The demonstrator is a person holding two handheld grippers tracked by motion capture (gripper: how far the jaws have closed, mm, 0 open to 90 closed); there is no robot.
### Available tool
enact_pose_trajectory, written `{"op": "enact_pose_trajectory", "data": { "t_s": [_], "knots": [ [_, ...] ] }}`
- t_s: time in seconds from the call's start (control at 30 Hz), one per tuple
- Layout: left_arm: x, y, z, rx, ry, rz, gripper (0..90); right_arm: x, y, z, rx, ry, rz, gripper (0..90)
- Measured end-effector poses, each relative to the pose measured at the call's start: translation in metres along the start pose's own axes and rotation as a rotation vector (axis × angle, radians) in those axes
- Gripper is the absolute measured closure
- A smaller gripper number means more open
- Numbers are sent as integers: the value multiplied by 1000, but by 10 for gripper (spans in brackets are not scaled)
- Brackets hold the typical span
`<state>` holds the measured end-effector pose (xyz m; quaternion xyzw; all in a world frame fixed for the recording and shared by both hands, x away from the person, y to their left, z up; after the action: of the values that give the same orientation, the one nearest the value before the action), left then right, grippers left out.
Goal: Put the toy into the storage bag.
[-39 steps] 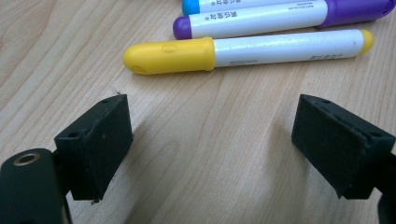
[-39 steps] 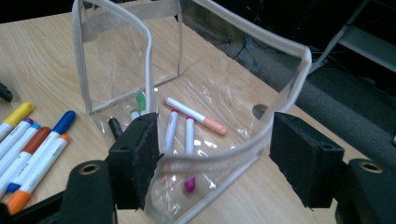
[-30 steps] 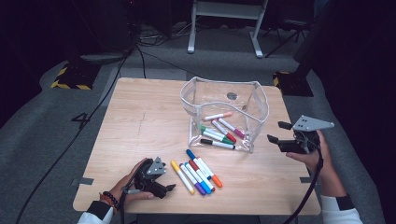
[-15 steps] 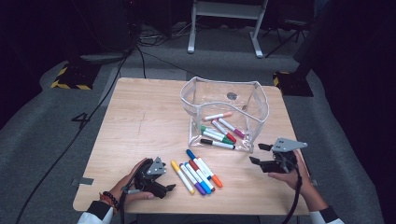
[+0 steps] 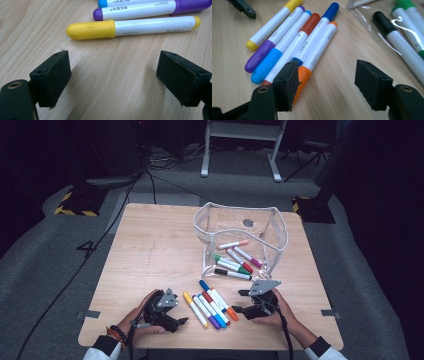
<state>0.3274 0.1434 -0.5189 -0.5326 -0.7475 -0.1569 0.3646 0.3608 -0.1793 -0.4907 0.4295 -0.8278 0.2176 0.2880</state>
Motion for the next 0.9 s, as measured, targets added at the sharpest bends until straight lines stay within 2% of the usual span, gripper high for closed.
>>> {"op": "enact_pose_trajectory", "data": {
  "t_s": [0.1,0.2,0.3,0.37,0.43,0.5,0.57,0.63,0.9],
  "knots": [
    [0,0,0,1,0,-2,127,-6,8,-2,27,13,-9,366],
    [0,0,0,1,0,-2,127,-11,12,-3,33,28,-17,370],
    [0,0,0,1,0,-2,126,-18,13,0,59,65,11,422],
    [0,0,0,1,0,-1,126,-21,9,3,46,78,15,448],
    [0,0,0,0,0,0,126,-20,4,6,31,65,13,532],
    [0,0,0,-1,1,1,126,-18,-4,8,24,60,34,626],
    [0,0,0,-1,0,1,126,-16,-10,12,20,49,22,702],
    [0,0,0,-1,1,1,126,-13,-15,14,24,50,21,735],
    [0,0,0,-2,0,1,126,-7,-23,18,41,72,24,745]
  ]
}}
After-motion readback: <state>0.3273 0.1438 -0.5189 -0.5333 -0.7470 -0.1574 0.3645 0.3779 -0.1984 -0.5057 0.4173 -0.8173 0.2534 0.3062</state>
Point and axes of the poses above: each handheld gripper's, and its own axes: x roughly backward along the jaws, z roughly out of its underside, y roughly to its left, the point moved 2 cm from there along -x, roughly forward along the jaws, and after that the axes turned 11 degrees about z, right-handed, at the moved point
